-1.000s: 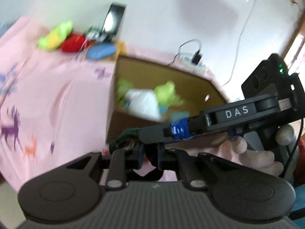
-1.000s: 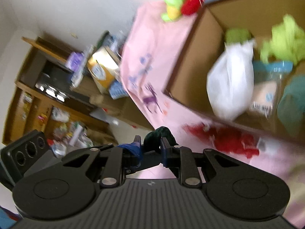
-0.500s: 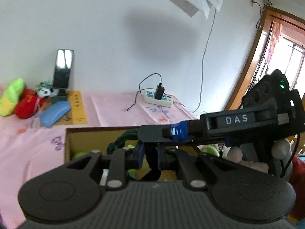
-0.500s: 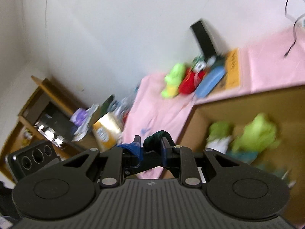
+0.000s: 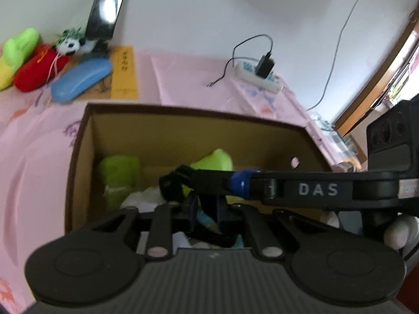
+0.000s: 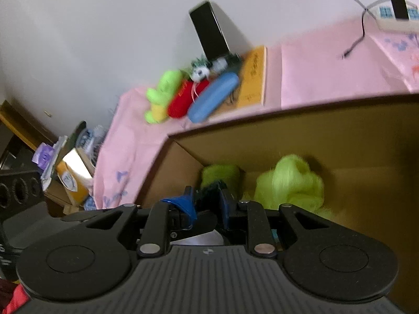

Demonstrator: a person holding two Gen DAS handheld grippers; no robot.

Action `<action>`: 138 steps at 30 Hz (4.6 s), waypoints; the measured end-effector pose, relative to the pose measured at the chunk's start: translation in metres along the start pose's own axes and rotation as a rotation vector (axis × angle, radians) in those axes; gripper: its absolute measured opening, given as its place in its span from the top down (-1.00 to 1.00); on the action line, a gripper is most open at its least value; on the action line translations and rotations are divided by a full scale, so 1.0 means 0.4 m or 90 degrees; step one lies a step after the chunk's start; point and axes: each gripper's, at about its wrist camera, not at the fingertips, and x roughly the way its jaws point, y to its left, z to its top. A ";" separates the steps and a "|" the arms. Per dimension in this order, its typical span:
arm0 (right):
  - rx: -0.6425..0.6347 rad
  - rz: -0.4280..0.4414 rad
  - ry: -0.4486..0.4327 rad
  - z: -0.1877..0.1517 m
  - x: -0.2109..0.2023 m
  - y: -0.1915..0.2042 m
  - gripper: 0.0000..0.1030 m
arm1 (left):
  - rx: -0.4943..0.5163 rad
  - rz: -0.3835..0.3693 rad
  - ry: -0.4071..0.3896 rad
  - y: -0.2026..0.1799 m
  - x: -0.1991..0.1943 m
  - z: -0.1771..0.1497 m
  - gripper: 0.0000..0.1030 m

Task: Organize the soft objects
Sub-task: 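Lower the black strap with the right gripper into the box, then open the right gripper to release the black strap and withdraw, then reach the right gripper to the red tinsel item beside the box, then grasp the red tinsel item with the right gripper and lift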

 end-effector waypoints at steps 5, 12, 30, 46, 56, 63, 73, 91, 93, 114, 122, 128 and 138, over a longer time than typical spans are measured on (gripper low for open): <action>0.042 -0.005 0.001 0.011 -0.001 -0.012 0.82 | -0.008 0.037 -0.020 0.012 -0.030 -0.002 0.19; 0.055 0.007 -0.015 0.001 -0.031 -0.002 0.80 | -0.002 0.051 -0.057 -0.006 -0.093 -0.010 0.19; -0.012 0.004 -0.055 -0.082 -0.165 0.128 0.78 | -0.002 0.157 -0.076 -0.051 -0.254 -0.112 0.19; -0.083 -0.075 -0.060 -0.214 -0.209 0.202 0.78 | 0.002 0.272 -0.025 -0.079 -0.260 -0.186 0.14; -0.069 -0.083 -0.038 -0.267 -0.215 0.199 0.78 | 0.020 0.299 0.010 -0.097 -0.229 -0.218 0.09; -0.049 -0.091 -0.015 -0.289 -0.202 0.182 0.78 | 0.018 0.302 0.028 -0.096 -0.212 -0.236 0.06; -0.003 -0.101 0.022 -0.302 -0.173 0.151 0.76 | 0.023 0.289 0.053 -0.079 -0.184 -0.259 0.00; 0.080 -0.124 0.083 -0.291 -0.106 0.083 0.73 | 0.144 0.152 0.056 -0.030 -0.120 -0.334 -0.11; 0.087 -0.120 0.089 -0.286 -0.096 0.080 0.73 | 0.164 0.150 0.054 -0.027 -0.112 -0.332 -0.11; 0.118 -0.060 0.170 -0.286 0.002 0.075 0.65 | 0.173 0.072 0.057 -0.052 -0.057 -0.375 0.27; 0.088 -0.038 0.174 -0.288 -0.021 0.095 0.67 | 0.128 0.037 0.044 -0.040 -0.100 -0.361 0.60; 0.049 -0.006 0.155 -0.281 -0.084 0.122 0.67 | 0.153 0.009 0.015 -0.081 -0.174 -0.344 0.61; -0.021 0.023 0.062 -0.244 -0.218 0.178 0.67 | 0.201 -0.038 -0.064 -0.161 -0.273 -0.290 0.61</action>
